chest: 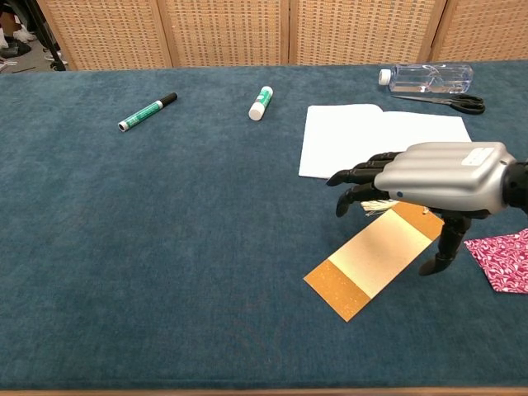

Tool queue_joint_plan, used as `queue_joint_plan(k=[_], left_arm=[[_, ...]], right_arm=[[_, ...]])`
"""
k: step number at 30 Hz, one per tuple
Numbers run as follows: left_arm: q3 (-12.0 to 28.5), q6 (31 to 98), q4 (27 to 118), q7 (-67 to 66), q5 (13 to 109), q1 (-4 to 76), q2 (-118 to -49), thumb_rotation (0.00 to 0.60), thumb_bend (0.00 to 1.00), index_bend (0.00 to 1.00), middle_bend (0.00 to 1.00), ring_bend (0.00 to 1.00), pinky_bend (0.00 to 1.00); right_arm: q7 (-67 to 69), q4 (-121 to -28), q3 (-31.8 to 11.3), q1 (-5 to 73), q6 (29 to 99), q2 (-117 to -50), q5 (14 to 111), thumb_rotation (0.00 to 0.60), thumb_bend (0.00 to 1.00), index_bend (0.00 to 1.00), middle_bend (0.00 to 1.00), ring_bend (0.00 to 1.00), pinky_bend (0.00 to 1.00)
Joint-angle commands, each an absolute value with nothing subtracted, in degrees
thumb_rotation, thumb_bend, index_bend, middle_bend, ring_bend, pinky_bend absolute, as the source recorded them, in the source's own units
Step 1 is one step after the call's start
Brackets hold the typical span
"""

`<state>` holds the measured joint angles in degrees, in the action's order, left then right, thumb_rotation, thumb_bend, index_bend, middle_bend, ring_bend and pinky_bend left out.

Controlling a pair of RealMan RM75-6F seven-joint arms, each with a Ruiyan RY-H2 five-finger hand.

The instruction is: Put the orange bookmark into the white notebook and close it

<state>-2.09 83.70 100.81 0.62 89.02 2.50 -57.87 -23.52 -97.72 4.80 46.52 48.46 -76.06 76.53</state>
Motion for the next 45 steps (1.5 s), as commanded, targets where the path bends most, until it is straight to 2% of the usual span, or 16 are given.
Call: queue_joint_plan(k=[1, 8, 21, 34, 45], left_arm=[[-2.0, 83.7, 100.8, 0.7, 88.9, 2.5, -57.8, 0.6, 0.0, 0.0, 0.0, 0.0, 0.0], [-2.0, 83.6, 100.8, 1.1, 88.8, 2.5, -57.7, 0.6, 0.0, 0.0, 0.0, 0.0, 0.0], [-2.0, 83.4, 100.8, 1.0, 88.6, 2.6, -57.7, 0.6, 0.0, 0.0, 0.0, 0.0, 0.0], [-1.9, 83.0, 101.0, 0.7, 88.2, 2.8, -57.8, 0.6, 0.0, 0.0, 0.0, 0.0, 0.0], [-1.9, 82.7, 101.2, 0.0, 87.9, 2.9, -58.0, 0.6, 0.0, 0.0, 0.0, 0.0, 0.0]], right_arm=[[-24.8, -97.3, 4.2, 47.0, 47.3, -76.9, 75.2, 0.6, 0.0, 0.2, 0.0, 0.0, 0.05], [-27.8, -96.8, 3.7, 47.3, 46.2, -78.1, 72.7, 0.6, 0.0, 0.26, 0.0, 0.0, 0.05], [-27.2, -93.8, 3.7, 46.5, 46.5, -79.7, 74.1, 0.6, 0.0, 0.26, 0.0, 0.0, 0.05], [-16.3, -87.7, 6.2, 44.3, 49.5, -80.8, 85.4, 0.6, 0.0, 0.27, 0.0, 0.0, 0.05], [-11.5, -83.7, 6.0, 43.7, 50.9, -82.7, 88.9, 0.6, 0.0, 0.27, 0.0, 0.0, 0.05]])
